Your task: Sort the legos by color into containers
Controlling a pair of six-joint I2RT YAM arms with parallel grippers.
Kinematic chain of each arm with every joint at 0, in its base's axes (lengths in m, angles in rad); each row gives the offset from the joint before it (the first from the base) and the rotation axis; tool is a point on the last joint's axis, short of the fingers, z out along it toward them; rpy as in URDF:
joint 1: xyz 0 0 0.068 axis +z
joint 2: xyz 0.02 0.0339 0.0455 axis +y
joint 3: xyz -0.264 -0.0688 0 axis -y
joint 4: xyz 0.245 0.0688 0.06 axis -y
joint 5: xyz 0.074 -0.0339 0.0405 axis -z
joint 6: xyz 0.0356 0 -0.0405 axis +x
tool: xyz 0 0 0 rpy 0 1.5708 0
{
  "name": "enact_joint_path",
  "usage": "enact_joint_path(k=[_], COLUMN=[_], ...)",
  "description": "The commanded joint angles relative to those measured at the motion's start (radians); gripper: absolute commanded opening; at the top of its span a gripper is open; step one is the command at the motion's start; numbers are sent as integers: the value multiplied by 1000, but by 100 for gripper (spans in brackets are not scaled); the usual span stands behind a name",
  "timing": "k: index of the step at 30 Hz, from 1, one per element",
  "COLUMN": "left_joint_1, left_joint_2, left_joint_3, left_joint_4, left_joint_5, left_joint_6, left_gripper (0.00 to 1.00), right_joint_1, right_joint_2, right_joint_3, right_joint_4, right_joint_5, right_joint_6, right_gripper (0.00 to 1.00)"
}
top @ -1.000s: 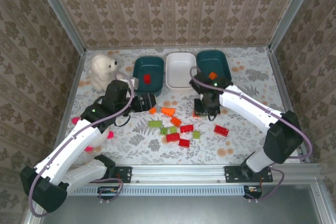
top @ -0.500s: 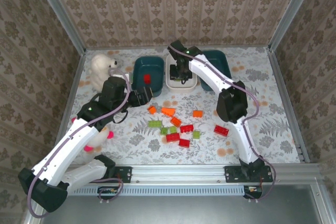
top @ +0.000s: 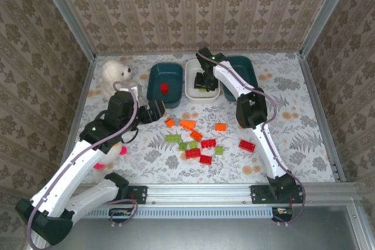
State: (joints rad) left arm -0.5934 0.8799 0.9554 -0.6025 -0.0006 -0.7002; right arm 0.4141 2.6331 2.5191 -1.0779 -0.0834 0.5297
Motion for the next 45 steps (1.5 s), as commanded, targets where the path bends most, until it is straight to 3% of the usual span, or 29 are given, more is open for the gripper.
enact_joint_path(k=[1, 5, 14, 17, 23, 31, 37, 45], left_joint_1=[7, 6, 6, 6, 6, 3, -6, -88], left_joint_2=[-10, -9, -16, -23, -16, 48, 94, 165], left_joint_3=[-14, -14, -17, -26, -50, -85, -113, -130], left_joint_4=[-18, -26, -67, -76, -88, -62, -18, 43], left_joint_5=[-16, -14, -22, -29, -31, -9, 15, 72], left_joint_6=[-23, -22, -31, -38, -62, -106, -124, -39], left_gripper=[82, 82, 80, 80, 77, 74, 72, 69], right_joint_1=[2, 2, 15, 29, 77, 154, 193, 193], right_joint_2=[11, -64, -369, -527, -945, -1371, -1541, -1553], right_joint_3=[42, 45, 5, -138, -653, -1172, -1369, -1412], right_joint_4=[-53, -35, 27, 108, 377, 413, 337, 308], right_joint_5=[-23, -7, 37, 45, 47, 38, 48, 65], right_joint_6=[-3, -14, -34, -50, -64, -5, 46, 48], right_gripper=[57, 62, 62, 62, 61, 62, 63, 63])
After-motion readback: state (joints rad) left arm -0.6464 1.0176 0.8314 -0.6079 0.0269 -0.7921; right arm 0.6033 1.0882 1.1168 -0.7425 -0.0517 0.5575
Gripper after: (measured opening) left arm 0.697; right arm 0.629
